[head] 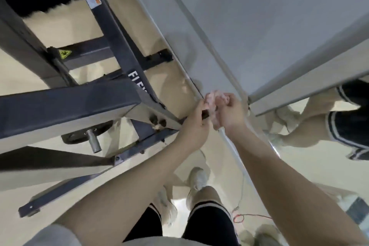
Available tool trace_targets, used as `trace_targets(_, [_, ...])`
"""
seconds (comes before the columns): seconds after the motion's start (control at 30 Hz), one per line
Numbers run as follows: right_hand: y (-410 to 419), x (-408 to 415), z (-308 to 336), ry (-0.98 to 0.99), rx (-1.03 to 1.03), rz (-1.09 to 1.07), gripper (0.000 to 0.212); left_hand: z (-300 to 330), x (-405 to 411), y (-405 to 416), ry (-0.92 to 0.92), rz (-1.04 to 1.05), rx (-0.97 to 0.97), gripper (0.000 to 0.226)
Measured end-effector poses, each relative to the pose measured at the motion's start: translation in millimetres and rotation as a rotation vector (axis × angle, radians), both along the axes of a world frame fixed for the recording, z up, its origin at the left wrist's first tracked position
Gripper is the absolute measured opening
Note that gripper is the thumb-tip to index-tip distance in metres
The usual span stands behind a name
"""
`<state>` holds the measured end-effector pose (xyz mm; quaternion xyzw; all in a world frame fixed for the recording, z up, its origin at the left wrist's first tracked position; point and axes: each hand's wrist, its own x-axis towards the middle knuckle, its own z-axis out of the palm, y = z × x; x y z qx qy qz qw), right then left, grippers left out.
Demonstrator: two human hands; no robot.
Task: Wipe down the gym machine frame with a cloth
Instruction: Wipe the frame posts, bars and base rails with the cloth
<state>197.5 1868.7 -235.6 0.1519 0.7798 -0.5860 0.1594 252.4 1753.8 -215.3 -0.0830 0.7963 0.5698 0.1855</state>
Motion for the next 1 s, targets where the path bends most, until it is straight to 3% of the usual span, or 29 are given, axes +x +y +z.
trace_targets(0.17, [18.8,4.7,-183.2,-0.098,0.001,-0.038,0.031,-170.4,-7.6,7.6,0.035,-0.354,-0.442,0.063])
trace_targets(0.27, [25.4,-13.0,-303.3,-0.129,0.030,-0.058,0.027,-276.3,-16.4,11.6,0.123,-0.707,-0.947,0.068])
trace_targets(0.33, [32.4,-23.6,-381.8,-0.173,0.084,0.068,0.022,-340.8,-17.2,14.7,0.283,-0.986,-1.263,0.064])
trace_targets(0.4, [35.4,-35.0,-451.7,-0.211,0.163,0.192,0.019,-403.9,-20.8,9.0,0.326,-1.141,-1.518,0.058])
trace_targets(0.47, [32.5,-50.3,-508.3,-0.102,0.200,0.258,0.029,-452.2,-29.8,0.6,0.325,-1.122,-1.729,0.056])
trace_targets(0.53, [23.4,-63.1,-557.1,0.142,0.282,0.411,0.027,-492.1,-38.4,-4.3,0.354,-1.170,-1.892,0.058])
trace_targets(0.63, [9.1,-61.5,-627.8,0.534,0.519,0.727,0.037,-524.7,-49.7,-3.9,0.403,-1.321,-2.028,0.063])
trace_targets(0.73, [21.4,-65.2,-652.6,0.699,0.691,0.932,0.058,-535.3,-52.4,-6.4,0.437,-1.345,-2.046,0.050])
trace_targets(0.83, [46.2,-83.1,-650.5,0.714,0.933,0.967,0.062,-533.3,-50.8,-11.6,0.414,-1.396,-2.063,0.037])
trace_targets(0.9, [34.1,-76.8,-649.7,0.603,0.924,0.901,0.062,-532.7,-50.8,-12.8,0.444,-1.309,-2.065,0.038])
trace_targets(0.97, [18.0,-59.8,-659.1,0.628,0.849,0.878,0.057,-534.1,-52.2,-9.1,0.487,-1.292,-2.078,0.042])
trace_targets(1.0, [17.8,-58.7,-657.9,0.625,0.830,0.977,0.056,-538.5,-53.0,-8.2,0.483,-1.354,-2.047,0.044])
